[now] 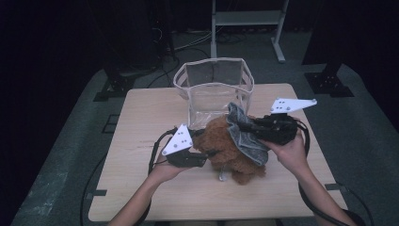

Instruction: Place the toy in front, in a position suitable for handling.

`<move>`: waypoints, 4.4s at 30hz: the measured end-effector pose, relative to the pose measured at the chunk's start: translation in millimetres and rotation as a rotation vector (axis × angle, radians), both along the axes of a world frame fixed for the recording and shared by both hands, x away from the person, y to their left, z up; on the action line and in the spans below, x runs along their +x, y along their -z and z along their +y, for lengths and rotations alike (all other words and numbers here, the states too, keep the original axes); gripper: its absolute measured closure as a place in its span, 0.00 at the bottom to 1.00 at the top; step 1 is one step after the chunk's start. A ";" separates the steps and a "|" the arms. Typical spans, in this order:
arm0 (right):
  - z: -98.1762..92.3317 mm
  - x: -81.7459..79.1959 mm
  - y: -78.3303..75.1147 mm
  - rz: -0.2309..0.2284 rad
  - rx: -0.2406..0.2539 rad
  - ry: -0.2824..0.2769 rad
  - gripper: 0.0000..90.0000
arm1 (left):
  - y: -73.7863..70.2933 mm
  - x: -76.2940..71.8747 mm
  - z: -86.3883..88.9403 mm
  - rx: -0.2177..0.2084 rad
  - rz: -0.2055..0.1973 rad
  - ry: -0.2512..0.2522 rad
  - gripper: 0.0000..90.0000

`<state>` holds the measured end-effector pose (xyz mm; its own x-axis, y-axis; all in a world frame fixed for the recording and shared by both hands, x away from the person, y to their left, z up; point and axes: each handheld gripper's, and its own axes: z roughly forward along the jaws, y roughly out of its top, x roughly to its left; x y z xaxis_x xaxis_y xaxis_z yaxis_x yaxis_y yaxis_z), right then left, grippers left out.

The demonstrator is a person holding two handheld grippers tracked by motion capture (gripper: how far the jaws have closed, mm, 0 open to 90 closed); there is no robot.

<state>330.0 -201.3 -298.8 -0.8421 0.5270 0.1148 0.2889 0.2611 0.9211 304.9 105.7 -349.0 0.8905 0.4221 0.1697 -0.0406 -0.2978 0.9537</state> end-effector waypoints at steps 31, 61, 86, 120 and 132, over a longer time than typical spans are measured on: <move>47.7 6.2 73.1 0.096 -0.181 -0.060 0.85 | 58.2 -4.6 63.8 0.024 0.092 -0.090 0.23; -42.7 13.8 100.2 0.178 -0.041 0.158 0.84 | 56.0 35.8 35.1 0.087 0.123 -0.098 0.13; -35.0 2.8 92.4 0.197 0.029 0.041 0.84 | 29.9 10.4 18.6 0.146 0.045 0.026 0.11; -86.3 -11.5 94.3 0.214 0.110 0.028 0.85 | 43.8 48.0 -92.2 0.510 0.024 0.064 0.66; -93.5 -14.3 94.9 0.214 0.128 0.037 0.84 | 34.3 28.6 -90.3 0.428 0.108 0.199 0.55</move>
<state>315.7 -294.8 -393.8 -0.7717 0.5267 0.3565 0.4885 0.1318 0.8626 333.5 15.4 -383.3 0.9689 0.1544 0.1932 -0.0441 -0.6607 0.7493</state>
